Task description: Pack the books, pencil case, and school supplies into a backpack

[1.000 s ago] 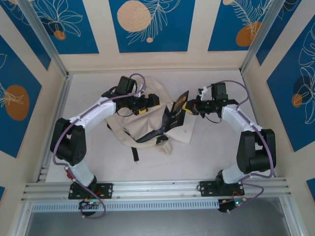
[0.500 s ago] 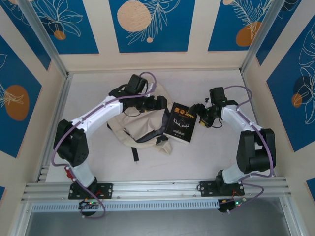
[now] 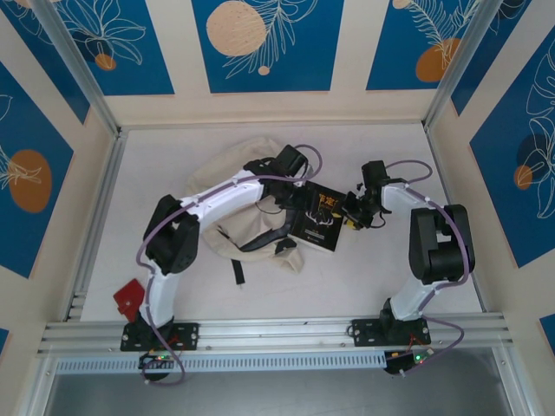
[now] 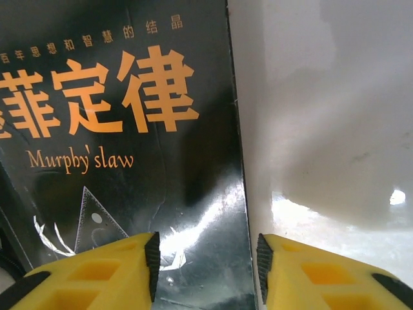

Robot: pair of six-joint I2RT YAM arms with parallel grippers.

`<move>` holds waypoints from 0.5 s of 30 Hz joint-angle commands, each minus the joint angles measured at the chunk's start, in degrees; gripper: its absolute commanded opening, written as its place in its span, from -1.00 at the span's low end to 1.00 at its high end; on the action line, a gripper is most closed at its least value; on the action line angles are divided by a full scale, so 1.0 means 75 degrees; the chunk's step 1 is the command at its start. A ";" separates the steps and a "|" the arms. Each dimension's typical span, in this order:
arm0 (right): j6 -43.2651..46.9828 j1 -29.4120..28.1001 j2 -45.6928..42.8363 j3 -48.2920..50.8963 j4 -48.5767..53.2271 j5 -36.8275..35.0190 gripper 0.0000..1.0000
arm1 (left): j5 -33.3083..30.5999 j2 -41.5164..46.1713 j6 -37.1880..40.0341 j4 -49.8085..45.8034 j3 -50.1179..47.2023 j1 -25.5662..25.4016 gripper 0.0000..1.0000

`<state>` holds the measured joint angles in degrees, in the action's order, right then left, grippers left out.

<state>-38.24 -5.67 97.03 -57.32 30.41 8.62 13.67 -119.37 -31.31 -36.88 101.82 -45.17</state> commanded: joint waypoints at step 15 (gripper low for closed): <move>0.0092 -0.0081 0.0503 0.0079 -0.0225 0.0459 -0.23 | -0.0829 -0.1535 0.0026 -0.1223 0.1214 -0.0073 0.38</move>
<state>-38.28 -5.69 100.01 -57.23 28.75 10.39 5.72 -128.62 -31.33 -42.83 109.03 -45.56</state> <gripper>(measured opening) 0.389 0.689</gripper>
